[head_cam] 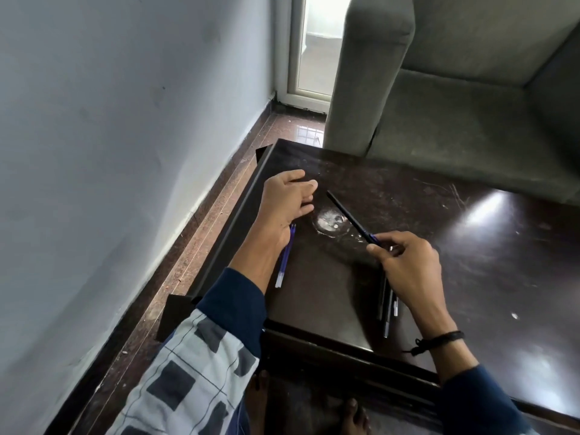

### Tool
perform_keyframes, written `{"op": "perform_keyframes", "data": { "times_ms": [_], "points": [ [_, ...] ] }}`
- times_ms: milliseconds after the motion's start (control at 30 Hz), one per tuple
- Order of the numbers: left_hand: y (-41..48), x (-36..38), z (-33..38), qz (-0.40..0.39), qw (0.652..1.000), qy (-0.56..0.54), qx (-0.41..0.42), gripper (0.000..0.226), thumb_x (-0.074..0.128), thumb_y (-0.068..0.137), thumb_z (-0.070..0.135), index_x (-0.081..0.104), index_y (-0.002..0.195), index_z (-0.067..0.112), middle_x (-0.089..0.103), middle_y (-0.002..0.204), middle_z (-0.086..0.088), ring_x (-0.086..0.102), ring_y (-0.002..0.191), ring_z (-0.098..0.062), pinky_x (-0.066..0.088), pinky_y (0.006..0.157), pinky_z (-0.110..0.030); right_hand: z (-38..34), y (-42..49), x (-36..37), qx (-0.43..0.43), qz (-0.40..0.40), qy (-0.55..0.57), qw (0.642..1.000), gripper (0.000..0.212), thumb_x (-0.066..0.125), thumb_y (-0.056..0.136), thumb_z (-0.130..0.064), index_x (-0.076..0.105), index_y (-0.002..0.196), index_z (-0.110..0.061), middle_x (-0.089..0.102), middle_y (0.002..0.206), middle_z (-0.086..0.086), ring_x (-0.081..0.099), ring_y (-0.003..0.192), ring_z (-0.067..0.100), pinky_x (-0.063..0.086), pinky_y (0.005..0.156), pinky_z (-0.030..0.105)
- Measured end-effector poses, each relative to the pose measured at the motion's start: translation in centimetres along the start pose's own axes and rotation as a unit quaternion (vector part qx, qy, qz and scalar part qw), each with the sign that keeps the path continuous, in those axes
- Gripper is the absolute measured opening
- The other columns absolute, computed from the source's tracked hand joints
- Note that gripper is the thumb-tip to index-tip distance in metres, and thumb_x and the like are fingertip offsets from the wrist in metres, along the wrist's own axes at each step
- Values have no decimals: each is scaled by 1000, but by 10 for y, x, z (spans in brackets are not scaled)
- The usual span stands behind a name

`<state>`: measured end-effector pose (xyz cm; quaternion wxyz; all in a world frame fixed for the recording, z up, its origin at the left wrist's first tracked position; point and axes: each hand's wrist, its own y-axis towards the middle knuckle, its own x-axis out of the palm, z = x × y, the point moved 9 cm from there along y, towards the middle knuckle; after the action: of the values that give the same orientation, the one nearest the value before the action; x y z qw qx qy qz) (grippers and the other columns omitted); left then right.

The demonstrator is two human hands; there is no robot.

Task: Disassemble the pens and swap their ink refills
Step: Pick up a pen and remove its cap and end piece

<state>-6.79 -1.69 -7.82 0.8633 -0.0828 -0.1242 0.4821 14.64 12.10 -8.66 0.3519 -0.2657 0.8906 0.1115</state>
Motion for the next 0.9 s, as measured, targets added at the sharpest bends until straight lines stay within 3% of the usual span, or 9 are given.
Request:
{"op": "perform_keyframes", "data": {
  "times_ms": [200,400,667,900],
  "points": [
    [6,-18,3,45,998,-47,1,35,68,96,11,65,131,12,74,115,-8,71,107,-21,59,75,-24,-24,49,11,-71,5,-129,989,23,75,91,-21,80,113,-20,73,109,4,65,107,27,42,84,30],
    [4,-14,2,28,998,-53,-10,32,69,95,10,67,126,13,78,108,-6,70,110,-21,59,78,-24,-32,106,34,-89,-14,-194,977,20,74,88,-14,82,107,-17,76,108,12,68,105,35,51,89,36],
    [6,-10,0,23,998,-50,-11,28,66,98,12,67,126,13,80,100,-2,72,107,-18,59,80,-25,-14,116,40,-64,-30,-180,981,22,75,90,-20,80,112,-21,75,113,10,68,109,32,52,89,36],
    [6,-7,-2,21,999,-39,-7,27,66,98,12,67,125,14,80,100,-1,72,102,-15,57,76,-23,-10,111,32,-67,-26,-169,983,36,77,91,-21,72,126,-17,63,127,8,61,119,31,51,98,42]
  ]
}}
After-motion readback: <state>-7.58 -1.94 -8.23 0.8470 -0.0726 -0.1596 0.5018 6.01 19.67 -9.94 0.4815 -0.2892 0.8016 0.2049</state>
